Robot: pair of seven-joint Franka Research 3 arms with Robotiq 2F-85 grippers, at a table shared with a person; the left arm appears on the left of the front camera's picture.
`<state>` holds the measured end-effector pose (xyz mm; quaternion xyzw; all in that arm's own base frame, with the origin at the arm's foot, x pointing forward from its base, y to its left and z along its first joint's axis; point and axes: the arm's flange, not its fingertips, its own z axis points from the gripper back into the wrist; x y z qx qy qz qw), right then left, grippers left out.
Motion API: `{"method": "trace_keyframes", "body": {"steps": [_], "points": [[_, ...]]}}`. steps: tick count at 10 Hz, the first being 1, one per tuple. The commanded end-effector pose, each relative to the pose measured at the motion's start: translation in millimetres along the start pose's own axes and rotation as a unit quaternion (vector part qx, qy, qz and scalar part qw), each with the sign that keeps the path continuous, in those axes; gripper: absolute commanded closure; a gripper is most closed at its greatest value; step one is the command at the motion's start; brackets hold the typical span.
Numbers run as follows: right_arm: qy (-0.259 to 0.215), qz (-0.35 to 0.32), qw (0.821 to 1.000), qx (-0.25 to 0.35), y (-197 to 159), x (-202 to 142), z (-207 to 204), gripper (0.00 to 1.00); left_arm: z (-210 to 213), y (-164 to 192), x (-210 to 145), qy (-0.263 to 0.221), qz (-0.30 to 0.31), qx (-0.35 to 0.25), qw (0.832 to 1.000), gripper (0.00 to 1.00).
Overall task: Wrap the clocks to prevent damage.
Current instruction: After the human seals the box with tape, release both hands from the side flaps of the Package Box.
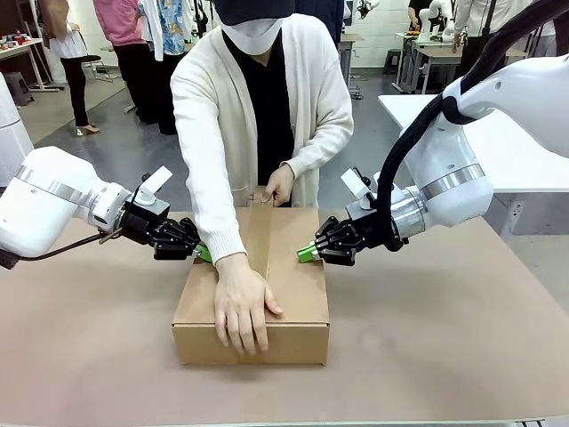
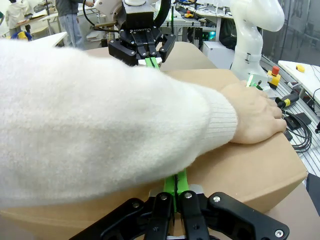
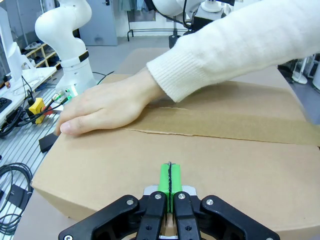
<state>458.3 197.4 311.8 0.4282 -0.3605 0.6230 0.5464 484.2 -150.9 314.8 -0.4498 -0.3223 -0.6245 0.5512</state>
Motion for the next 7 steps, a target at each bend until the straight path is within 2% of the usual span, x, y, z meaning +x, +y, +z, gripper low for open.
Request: {"method": "trace_keyframes", "body": {"steps": [1,7], "points": [[-0.001,-0.006,1.000,-0.006,0.4,-2.9,-1.8,0.99,-2.0,0.2,-3.8,0.004,0.002,0.004,1.000,1.00],[-0.001,-0.006,1.000,-0.006,0.4,-2.9,-1.8,0.99,-2.0,0.2,-3.8,0.004,0.002,0.004,1.000,1.00]]}}
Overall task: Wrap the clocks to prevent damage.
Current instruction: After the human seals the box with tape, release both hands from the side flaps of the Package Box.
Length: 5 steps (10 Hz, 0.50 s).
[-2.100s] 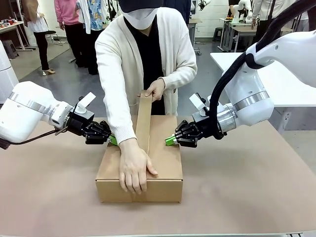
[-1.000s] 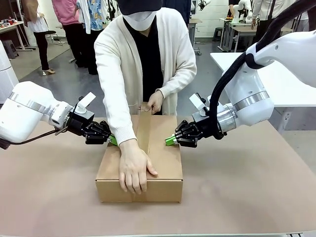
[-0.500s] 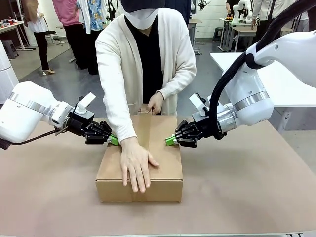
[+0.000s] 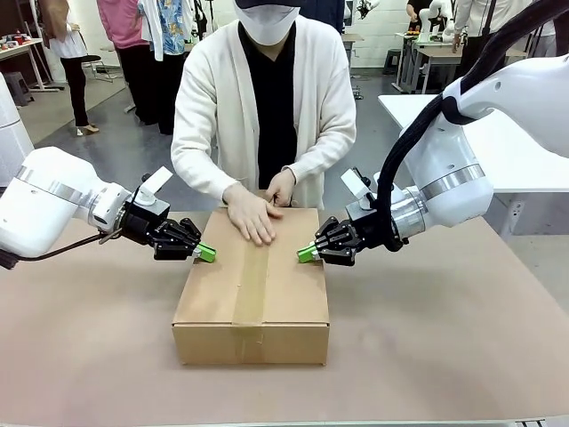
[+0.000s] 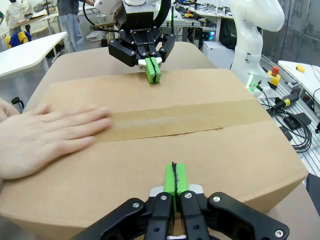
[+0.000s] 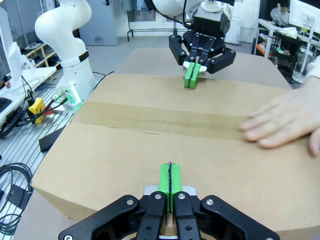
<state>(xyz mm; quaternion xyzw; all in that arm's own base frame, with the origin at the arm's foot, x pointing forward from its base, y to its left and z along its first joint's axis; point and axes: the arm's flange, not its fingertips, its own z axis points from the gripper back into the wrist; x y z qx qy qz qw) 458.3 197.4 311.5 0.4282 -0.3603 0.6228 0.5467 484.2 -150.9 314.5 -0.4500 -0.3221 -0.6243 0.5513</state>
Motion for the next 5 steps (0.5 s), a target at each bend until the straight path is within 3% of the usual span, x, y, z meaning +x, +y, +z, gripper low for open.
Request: {"method": "trace_keyframes", "body": {"steps": [1,5], "points": [[-0.001,-0.006,1.000,-0.006,0.4,-2.6,-1.7,0.99,-1.9,0.2,-3.5,0.004,0.002,0.004,1.000,1.00],[-0.001,-0.006,1.000,-0.006,0.4,-2.6,-1.7,0.99,-1.9,0.2,-3.5,0.004,0.002,0.004,1.000,1.00]]}}
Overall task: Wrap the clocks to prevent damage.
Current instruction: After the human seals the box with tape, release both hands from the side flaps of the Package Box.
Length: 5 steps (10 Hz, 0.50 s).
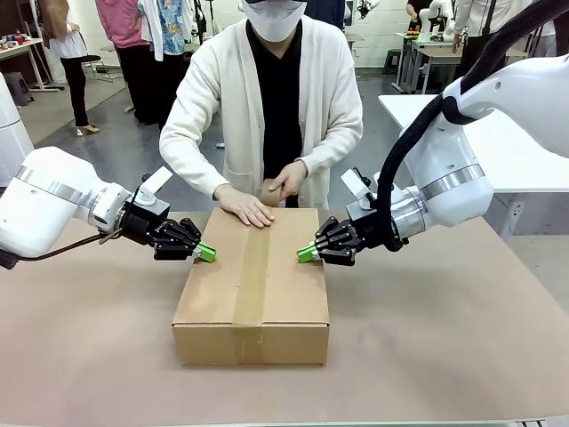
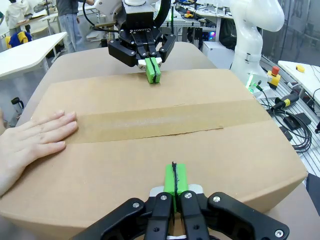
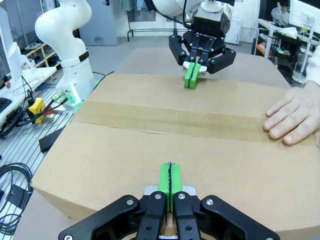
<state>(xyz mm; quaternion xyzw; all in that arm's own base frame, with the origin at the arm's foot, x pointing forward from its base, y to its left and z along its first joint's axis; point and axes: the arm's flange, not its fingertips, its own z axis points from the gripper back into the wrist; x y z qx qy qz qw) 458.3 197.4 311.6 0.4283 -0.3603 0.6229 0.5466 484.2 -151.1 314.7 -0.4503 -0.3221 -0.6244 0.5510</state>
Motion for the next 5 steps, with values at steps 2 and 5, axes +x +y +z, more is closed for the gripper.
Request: {"method": "trace_keyframes", "body": {"steps": [2,5], "points": [[-0.001,-0.006,1.000,-0.006,0.4,-2.7,-1.7,0.99,-1.8,0.1,-3.7,0.004,0.002,0.004,1.000,1.00],[-0.001,-0.006,1.000,-0.006,0.4,-2.7,-1.7,0.99,-1.8,0.1,-3.7,0.004,0.002,0.004,1.000,1.00]]}}
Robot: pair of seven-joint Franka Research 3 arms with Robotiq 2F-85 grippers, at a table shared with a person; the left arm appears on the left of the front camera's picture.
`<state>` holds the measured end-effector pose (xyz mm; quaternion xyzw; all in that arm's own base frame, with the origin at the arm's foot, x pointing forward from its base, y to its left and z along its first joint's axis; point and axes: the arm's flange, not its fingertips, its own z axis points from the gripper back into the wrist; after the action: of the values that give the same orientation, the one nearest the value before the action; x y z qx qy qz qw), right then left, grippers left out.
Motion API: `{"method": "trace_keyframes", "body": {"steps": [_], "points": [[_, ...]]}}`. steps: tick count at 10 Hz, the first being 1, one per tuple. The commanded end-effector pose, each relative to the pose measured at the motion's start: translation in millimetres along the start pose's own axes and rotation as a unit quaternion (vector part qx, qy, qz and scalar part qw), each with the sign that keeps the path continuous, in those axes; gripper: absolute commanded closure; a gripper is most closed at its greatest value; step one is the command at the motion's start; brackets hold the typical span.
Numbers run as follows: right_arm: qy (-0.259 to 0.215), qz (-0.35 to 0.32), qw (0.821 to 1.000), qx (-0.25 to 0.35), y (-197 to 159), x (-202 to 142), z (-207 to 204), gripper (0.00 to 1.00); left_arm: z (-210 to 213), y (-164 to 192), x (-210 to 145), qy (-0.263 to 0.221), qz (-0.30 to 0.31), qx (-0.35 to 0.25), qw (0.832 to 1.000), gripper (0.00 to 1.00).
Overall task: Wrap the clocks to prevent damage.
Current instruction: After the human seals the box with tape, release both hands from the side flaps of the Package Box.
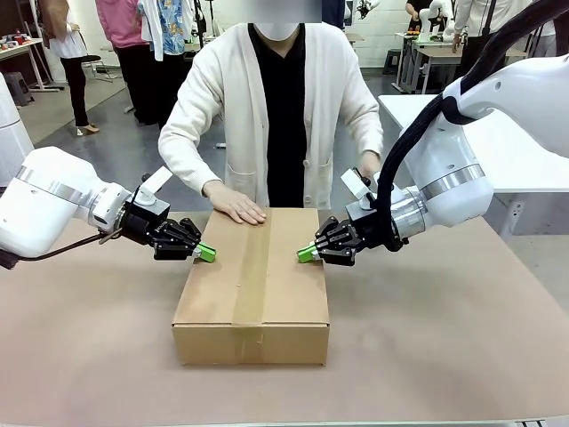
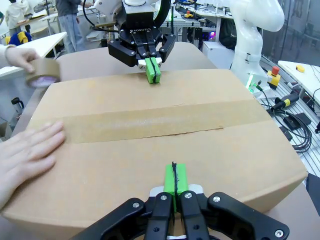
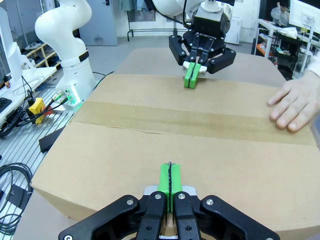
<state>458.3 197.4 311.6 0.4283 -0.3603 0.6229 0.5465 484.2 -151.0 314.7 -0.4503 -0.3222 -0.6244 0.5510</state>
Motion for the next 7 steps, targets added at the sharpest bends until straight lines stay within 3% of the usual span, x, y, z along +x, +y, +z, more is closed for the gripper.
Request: {"method": "trace_keyframes", "body": {"steps": [1,7], "points": [[-0.001,-0.006,1.000,-0.006,0.4,-2.7,-1.7,0.99,-1.9,0.1,-3.7,0.004,0.002,0.004,1.000,1.00],[-0.001,-0.006,1.000,-0.006,0.4,-2.7,-1.7,0.99,-1.9,0.1,-3.7,0.004,0.002,0.004,1.000,1.00]]}}
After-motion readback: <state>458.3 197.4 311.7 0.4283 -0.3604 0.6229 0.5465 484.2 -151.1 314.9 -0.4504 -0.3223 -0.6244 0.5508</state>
